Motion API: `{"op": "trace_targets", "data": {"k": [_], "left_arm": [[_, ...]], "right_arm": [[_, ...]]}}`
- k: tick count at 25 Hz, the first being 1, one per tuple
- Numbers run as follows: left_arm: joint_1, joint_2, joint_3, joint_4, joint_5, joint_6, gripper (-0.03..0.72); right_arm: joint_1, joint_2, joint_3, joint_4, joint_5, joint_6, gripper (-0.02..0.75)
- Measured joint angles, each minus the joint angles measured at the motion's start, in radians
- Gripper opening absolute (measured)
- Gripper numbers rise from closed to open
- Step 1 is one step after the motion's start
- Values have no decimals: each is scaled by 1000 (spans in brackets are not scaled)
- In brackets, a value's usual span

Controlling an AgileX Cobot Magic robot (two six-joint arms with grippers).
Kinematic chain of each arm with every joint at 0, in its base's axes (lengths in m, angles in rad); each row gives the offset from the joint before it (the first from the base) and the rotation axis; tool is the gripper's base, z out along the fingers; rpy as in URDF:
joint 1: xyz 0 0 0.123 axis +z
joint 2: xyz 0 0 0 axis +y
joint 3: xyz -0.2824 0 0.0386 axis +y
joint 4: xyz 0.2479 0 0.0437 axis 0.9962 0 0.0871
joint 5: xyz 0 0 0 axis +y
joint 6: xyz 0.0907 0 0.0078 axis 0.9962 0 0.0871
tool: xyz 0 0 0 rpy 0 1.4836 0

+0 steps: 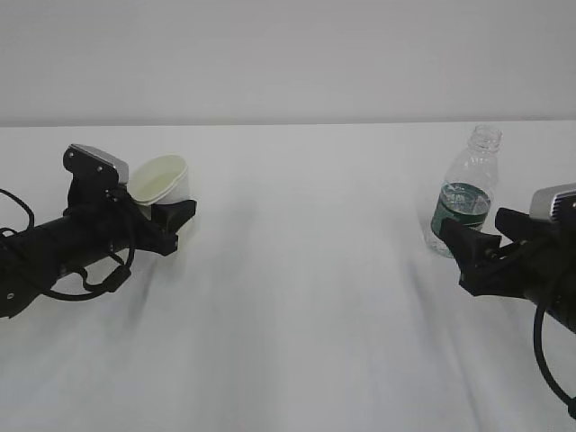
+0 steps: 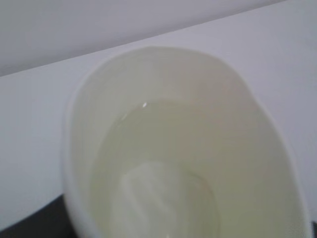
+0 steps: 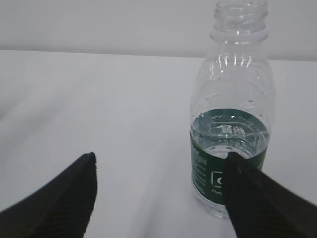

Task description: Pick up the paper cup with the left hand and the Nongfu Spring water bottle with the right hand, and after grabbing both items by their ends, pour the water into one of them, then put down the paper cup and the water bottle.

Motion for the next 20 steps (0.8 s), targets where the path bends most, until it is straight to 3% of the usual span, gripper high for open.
{"op": "trace_targets", "data": {"k": [20], "left_arm": [[0, 0, 65, -6, -46, 1, 420]], "right_arm": [[0, 0, 0, -4, 0, 5, 588]]}}
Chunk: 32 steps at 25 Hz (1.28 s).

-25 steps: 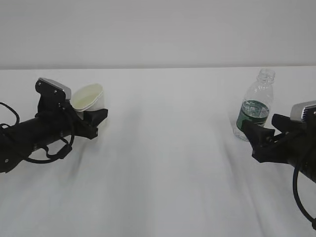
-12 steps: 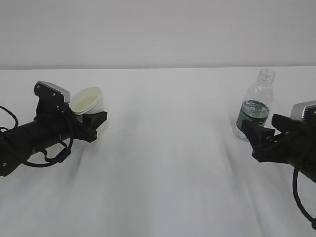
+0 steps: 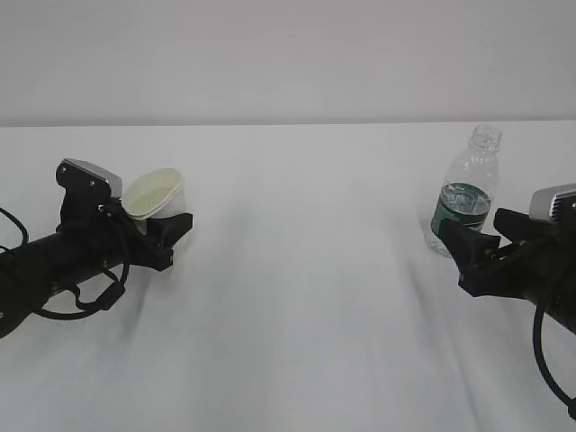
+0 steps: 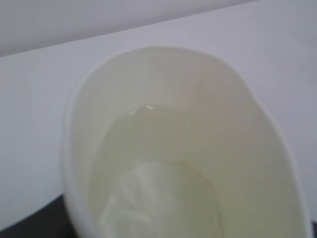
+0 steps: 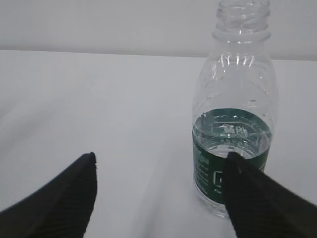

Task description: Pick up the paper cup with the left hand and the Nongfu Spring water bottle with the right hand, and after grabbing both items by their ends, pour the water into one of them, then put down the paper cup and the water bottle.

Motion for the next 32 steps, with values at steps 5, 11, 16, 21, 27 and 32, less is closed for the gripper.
{"op": "trace_targets", "data": {"k": [5, 11, 16, 21, 27, 32], "left_arm": [[0, 0, 22, -17, -28, 11, 420], [0, 0, 33, -17, -30, 12, 420], [0, 0, 48, -19, -32, 14, 420], [0, 0, 49, -19, -33, 14, 420], [0, 0, 65, -19, -33, 14, 420], [0, 0, 69, -19, -33, 14, 420]], "right_arm": [[0, 0, 0, -6, 0, 0, 588], [0, 0, 0, -11, 0, 2, 588], [0, 0, 0, -15, 0, 3, 588], [0, 0, 0, -15, 0, 5, 588], [0, 0, 0, -17, 0, 5, 588], [0, 0, 0, -18, 0, 5, 588]]}}
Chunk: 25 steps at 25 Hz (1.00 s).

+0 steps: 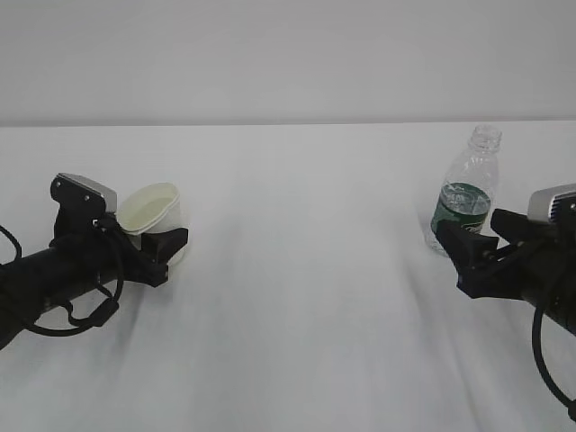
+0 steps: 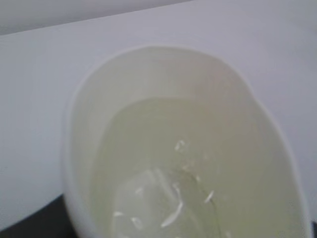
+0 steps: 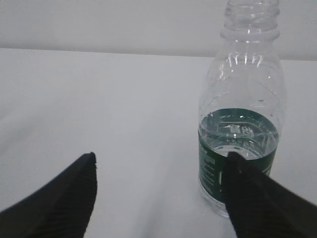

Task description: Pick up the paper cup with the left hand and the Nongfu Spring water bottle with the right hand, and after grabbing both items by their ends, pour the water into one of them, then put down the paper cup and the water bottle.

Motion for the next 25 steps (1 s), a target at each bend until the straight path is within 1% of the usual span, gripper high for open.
{"op": "trace_targets", "data": {"k": [25], "left_arm": [[0, 0, 0, 6, 0, 0, 420]], "right_arm": [[0, 0, 0, -2, 0, 0, 588]]}}
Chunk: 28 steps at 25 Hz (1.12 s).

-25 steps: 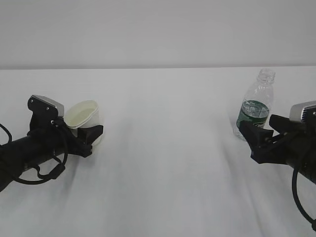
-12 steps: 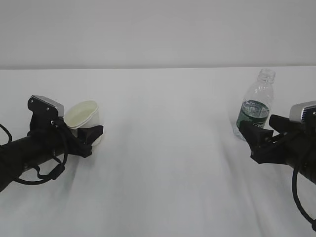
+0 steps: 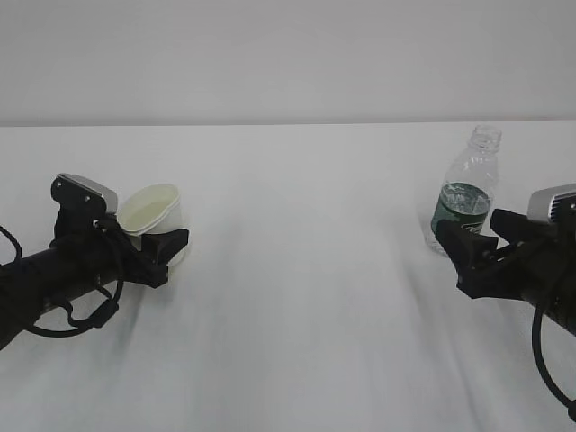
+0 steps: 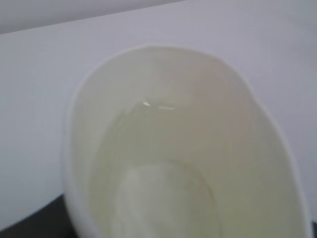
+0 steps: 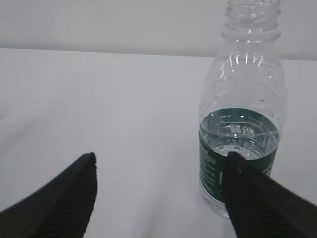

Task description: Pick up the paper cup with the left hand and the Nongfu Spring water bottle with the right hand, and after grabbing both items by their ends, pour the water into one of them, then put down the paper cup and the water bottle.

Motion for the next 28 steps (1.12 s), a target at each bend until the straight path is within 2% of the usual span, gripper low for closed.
{"op": "trace_targets", "data": {"k": [28], "left_arm": [[0, 0, 0, 11, 0, 0, 419]], "right_arm": [[0, 0, 0, -2, 0, 3, 588]]}}
